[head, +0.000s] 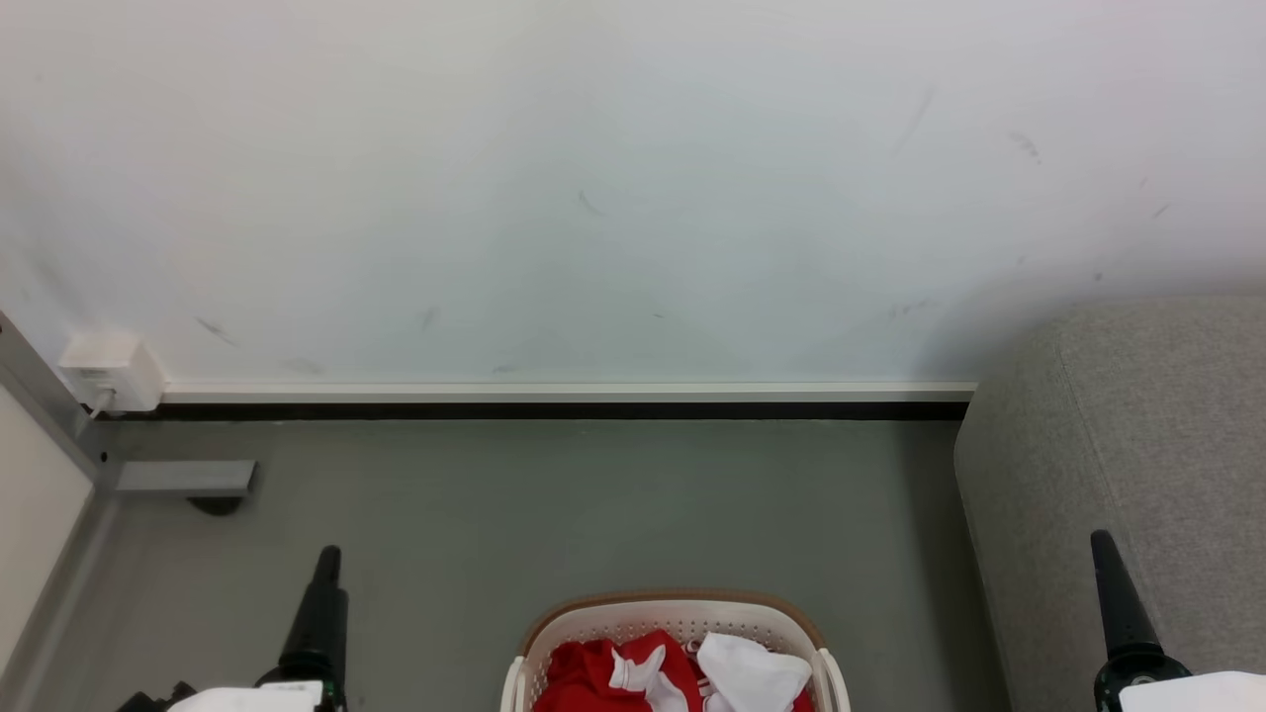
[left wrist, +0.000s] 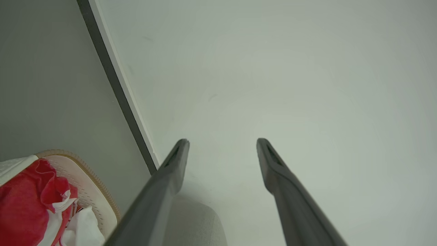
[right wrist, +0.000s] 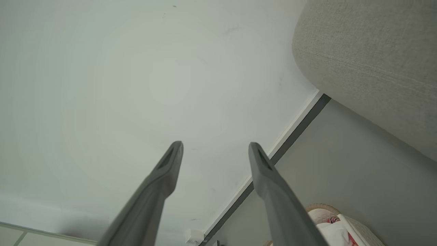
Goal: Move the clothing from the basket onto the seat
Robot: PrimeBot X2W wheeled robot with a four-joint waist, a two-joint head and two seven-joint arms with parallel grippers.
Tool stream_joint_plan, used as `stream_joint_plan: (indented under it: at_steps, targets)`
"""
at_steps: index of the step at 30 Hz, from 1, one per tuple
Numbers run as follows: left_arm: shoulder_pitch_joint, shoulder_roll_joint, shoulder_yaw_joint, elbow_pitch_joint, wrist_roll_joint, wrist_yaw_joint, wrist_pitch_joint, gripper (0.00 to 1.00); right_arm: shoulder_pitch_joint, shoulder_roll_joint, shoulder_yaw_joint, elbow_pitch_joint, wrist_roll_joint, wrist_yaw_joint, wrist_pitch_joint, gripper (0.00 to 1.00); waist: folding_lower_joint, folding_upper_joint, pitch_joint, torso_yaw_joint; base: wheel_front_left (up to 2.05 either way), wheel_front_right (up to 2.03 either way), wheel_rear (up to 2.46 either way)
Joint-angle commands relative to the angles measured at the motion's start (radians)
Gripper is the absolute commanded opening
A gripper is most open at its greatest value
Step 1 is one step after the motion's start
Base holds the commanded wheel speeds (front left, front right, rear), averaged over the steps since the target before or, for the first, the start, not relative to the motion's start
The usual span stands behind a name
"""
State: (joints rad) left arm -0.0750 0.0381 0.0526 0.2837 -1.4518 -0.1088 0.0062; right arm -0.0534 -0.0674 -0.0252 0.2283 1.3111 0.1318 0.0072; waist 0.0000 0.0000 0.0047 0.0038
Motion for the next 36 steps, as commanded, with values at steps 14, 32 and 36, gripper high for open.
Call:
stream_joint_plan:
  at_steps: [14, 32, 36]
  targets:
    - [-0.004, 0.009, -0.043, -0.064, 0.287, 0.046, -0.063, 1.0, -0.011, -0.052, 0.07, -0.04, -0.274, -0.001, -0.063, 1.0, 0.0, 0.0, -0.001, 0.004, 0.0, 0.0, 0.0]
    - [0.002, 0.011, -0.073, -0.062, 0.623, 0.081, -0.119, 1.0, -0.027, -0.102, 0.16, -0.033, -0.494, -0.001, -0.118, 1.0, 0.0, 0.0, -0.005, 0.009, 0.0, 0.0, 0.0]
    - [0.004, 0.012, -0.081, -0.058, 0.699, 0.084, -0.13, 1.0, -0.031, -0.112, 0.177, -0.024, -0.535, -0.001, -0.13, 1.0, 0.0, 0.0, -0.005, 0.01, 0.0, 0.0, 0.0]
